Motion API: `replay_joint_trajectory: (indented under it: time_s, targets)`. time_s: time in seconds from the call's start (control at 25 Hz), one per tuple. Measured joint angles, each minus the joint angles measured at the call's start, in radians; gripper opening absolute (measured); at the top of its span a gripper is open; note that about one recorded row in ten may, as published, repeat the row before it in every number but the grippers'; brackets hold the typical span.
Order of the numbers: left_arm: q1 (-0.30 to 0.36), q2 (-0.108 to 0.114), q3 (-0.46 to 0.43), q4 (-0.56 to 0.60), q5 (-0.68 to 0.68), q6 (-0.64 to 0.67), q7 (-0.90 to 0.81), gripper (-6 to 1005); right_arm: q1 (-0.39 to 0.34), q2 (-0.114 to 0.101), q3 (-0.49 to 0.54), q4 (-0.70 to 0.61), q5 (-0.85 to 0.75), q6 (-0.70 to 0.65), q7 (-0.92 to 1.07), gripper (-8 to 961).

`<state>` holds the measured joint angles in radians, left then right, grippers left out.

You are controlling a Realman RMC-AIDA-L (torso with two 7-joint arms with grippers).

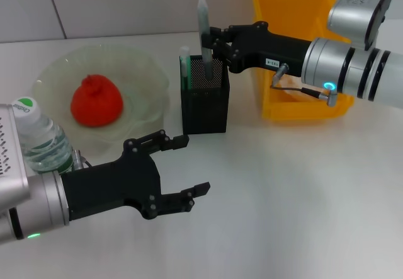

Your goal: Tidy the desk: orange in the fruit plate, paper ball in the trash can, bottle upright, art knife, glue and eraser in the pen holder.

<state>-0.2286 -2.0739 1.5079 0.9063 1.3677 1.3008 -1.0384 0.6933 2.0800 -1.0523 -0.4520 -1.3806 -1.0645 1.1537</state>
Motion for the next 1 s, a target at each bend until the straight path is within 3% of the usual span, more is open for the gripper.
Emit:
replay_joint_trajectory:
  time_s: [0.6,0.8,1.0]
  targets:
    - [-0.003,0.001,0.000,-0.005,0.001,0.000,0.000,818,0.013,0.000,-0.064,-0.007,0.004,-0.002,0.006,280]
    - [-0.009,0.001,-0.002,-0.008,0.003,-0.006,0.000,818,0.005,0.000,-0.057,-0.017,0.008,-0.005,0.003,409]
    - [-0.014,0.002,0.000,-0.009,0.003,-0.018,-0.001,818,-0.031,0.000,-0.064,-0.075,0.005,-0.053,0.000,408]
